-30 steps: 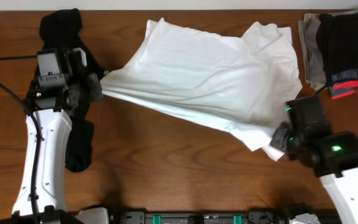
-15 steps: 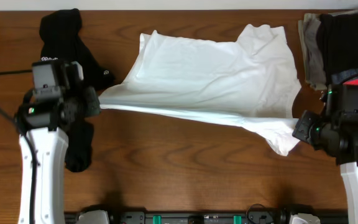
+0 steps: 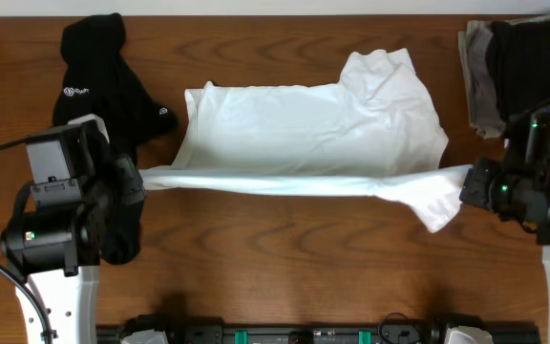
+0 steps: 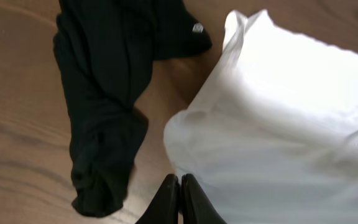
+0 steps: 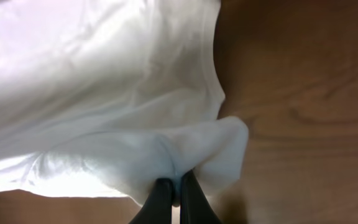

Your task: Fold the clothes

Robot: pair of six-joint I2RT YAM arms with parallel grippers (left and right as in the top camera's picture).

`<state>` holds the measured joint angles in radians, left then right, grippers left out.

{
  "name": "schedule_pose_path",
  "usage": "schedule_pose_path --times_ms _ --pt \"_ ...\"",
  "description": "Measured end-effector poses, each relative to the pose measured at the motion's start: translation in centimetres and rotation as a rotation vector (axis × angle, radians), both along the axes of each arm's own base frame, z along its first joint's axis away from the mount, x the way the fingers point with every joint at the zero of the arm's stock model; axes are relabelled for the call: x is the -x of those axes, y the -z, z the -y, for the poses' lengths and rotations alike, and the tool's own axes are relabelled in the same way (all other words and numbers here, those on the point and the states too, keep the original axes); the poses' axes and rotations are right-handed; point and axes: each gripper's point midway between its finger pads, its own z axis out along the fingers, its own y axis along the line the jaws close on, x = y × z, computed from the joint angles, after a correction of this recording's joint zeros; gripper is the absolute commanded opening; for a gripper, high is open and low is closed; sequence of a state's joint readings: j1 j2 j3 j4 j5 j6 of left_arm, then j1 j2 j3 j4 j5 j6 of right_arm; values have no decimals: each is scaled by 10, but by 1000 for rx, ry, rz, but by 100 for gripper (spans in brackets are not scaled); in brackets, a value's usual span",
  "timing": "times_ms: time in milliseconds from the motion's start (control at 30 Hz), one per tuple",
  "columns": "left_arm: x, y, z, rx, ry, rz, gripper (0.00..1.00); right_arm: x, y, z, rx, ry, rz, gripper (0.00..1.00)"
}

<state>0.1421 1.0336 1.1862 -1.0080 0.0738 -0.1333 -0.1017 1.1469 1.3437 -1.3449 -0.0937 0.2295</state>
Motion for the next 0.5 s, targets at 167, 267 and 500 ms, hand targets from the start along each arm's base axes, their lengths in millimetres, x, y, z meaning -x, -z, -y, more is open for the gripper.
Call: schedule_pose_path --times_ms 167,267,500 --pt "4 6 0 3 -3 -34 6 6 18 -3 -20 -12 -118 1" --pt "1 11 0 5 -3 -54 6 1 24 -3 -23 -17 -133 1" --pt "-17 39 -6 8 -12 -155 6 -33 43 -4 -36 -35 -110 1"
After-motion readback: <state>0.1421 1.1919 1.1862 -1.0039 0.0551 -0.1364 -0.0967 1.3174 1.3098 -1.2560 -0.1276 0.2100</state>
